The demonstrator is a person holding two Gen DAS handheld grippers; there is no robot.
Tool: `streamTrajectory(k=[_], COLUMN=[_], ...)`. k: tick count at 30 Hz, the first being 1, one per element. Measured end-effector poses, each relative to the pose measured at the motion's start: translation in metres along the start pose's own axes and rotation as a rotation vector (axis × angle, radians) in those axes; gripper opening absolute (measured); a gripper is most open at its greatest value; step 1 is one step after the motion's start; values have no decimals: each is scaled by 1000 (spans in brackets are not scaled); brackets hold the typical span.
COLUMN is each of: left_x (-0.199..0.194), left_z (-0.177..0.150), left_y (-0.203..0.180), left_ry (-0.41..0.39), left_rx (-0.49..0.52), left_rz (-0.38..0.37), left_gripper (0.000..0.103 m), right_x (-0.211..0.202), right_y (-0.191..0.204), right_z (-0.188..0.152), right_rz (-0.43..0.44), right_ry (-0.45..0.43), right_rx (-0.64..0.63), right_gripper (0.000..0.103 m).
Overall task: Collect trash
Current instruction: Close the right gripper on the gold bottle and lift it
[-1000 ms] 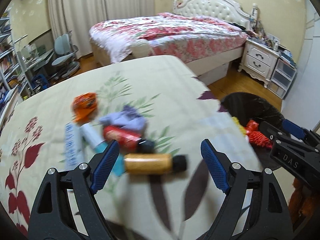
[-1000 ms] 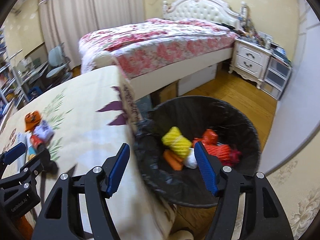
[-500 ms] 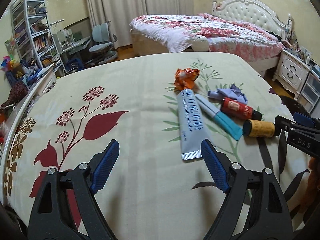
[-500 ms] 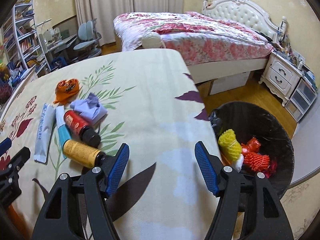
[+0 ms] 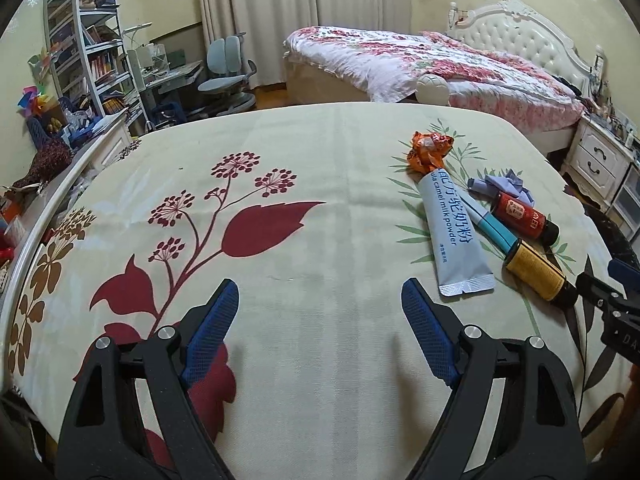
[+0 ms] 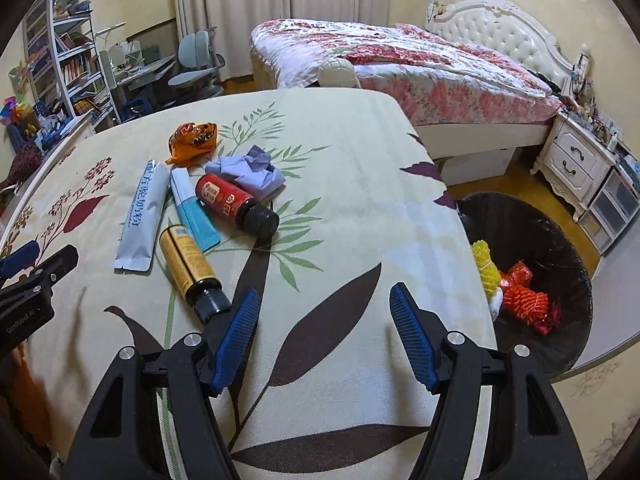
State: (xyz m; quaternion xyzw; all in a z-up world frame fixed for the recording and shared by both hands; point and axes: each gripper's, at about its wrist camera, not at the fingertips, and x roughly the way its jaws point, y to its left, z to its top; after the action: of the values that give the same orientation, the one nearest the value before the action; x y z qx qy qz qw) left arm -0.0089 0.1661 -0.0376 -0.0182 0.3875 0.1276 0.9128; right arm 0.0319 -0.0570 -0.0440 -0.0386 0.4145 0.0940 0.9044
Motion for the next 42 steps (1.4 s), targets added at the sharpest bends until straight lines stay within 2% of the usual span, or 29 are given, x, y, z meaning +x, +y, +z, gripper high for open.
streamTrajectory(k=[8, 11, 13, 17, 19, 22, 28, 34, 42], left_x=[0, -1, -1, 0, 0, -1, -3, -1, 8], left_z=[-4, -7, -7, -7, -7, -8, -8, -6, 5], left_y=[18, 20, 21, 24, 24, 22, 16, -2, -32], left_ry=[12, 12, 14, 16, 16, 15, 12, 9, 1], left_rx=[-37, -41, -45, -57, -56, -50, -36, -7, 30], left_rz=[18, 18, 16, 7, 6, 4, -14, -47, -94], left_gripper=[82, 82, 82, 82, 82, 82, 82, 82, 82], right_x=[-2, 6, 13, 22, 20, 15, 5, 11, 30], right_y=[42, 60, 68, 73, 72, 68, 39, 2, -8], right_z=[9, 7, 6, 2, 0, -4, -14, -7, 12], right_rz=[108, 131, 144, 158, 169, 146, 90, 32, 17], right_ry=[-13, 4, 26, 56, 52, 45, 33, 28, 18], right_rx=[-86, -130, -149, -158, -148, -143, -77, 11, 31], right_gripper=[65, 59, 49, 36, 29, 28, 28, 28, 28])
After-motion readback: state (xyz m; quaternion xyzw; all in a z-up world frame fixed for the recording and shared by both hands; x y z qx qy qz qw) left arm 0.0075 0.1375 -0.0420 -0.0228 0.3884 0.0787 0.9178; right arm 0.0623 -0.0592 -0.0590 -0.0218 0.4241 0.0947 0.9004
